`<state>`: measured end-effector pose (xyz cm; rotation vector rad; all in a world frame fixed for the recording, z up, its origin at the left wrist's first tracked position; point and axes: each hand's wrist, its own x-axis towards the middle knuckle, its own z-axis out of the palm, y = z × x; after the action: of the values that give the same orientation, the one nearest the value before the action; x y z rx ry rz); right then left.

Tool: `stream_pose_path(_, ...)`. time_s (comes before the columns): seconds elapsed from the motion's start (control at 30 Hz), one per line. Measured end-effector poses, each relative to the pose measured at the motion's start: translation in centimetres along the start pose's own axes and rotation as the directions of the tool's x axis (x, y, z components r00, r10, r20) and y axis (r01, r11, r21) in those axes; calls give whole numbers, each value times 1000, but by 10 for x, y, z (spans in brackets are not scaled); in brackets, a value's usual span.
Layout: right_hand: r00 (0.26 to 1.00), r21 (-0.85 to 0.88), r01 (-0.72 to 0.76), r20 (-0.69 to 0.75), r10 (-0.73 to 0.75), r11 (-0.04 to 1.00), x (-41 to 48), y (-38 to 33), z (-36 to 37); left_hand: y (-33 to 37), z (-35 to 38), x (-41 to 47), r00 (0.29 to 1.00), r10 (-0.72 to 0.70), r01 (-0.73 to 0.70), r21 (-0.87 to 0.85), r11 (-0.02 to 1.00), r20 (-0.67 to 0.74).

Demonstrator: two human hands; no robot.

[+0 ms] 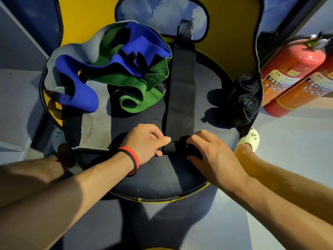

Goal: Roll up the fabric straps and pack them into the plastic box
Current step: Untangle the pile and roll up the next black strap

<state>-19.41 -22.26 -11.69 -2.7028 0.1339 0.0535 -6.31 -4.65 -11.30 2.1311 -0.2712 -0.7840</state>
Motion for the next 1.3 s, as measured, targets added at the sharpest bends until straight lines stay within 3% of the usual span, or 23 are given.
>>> stream_pose_path(0.13,1000,-132,17,3,-17,991,3,0,-4,-4,4,4,966,231,-208,174,963,-120)
stream_pose_path(0.27,999,-141,-25,16,28,990,3,-2,-4,-9,9,6,955,268,-260,75,963,-128)
stream_pose_path(0.37,999,-121,-52,-2,52,991,0,-2,-2,-12,11,6,948,295,-282,112,953,-118)
stream_pose_path(0.53,999,-156,-34,-2,34,987,1,-2,-1,-12,14,5,948,306,-284,204,937,-85)
stream_pose_path(0.87,995,-104,-98,-20,96,990,2,-5,3,-10,19,-2,941,305,-289,119,950,-148)
stream_pose_path(1.1,996,-28,-89,-17,89,996,8,-4,-6,-10,17,-3,946,307,-300,79,951,-105)
stream_pose_path(1.3,995,-45,-70,-77,67,997,13,-4,-11,-5,13,-2,960,243,-234,76,969,-137)
